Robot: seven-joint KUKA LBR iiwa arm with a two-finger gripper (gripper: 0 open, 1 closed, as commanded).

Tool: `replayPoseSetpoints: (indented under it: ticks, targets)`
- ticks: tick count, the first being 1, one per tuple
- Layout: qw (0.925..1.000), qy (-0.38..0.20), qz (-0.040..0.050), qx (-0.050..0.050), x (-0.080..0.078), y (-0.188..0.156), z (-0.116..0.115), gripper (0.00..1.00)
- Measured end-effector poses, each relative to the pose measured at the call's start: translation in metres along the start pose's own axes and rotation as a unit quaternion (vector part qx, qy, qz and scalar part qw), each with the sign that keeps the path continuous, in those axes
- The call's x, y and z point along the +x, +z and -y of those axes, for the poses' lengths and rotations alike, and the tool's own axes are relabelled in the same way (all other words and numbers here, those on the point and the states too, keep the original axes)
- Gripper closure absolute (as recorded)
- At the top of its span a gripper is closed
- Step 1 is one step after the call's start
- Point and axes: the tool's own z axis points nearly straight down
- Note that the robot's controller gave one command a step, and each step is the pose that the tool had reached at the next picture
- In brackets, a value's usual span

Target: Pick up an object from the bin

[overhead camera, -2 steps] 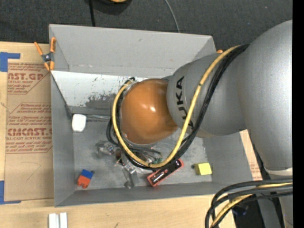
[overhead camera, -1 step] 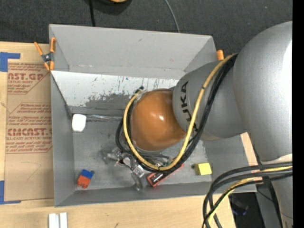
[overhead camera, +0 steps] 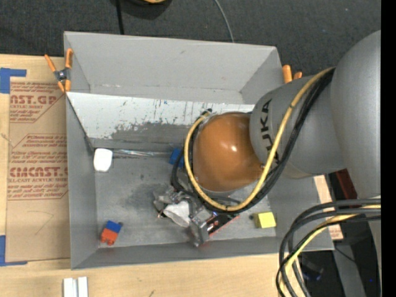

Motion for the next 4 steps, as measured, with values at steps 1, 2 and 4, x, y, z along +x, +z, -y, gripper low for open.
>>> replayPoseSetpoints:
  ticks: [1, 2, 4]
  targets:
    - [0.9944, 0.106, 0.003, 0.001, -0.025, -0.001, 0.033, 0.0]
    - [0.99, -0.141, 0.0057, -0.005, 0.007, 0.015, 0.079, 1.0]
    - [0.9885, -0.151, 0.0056, -0.005, 0.009, -0.001, 0.085, 1.0]
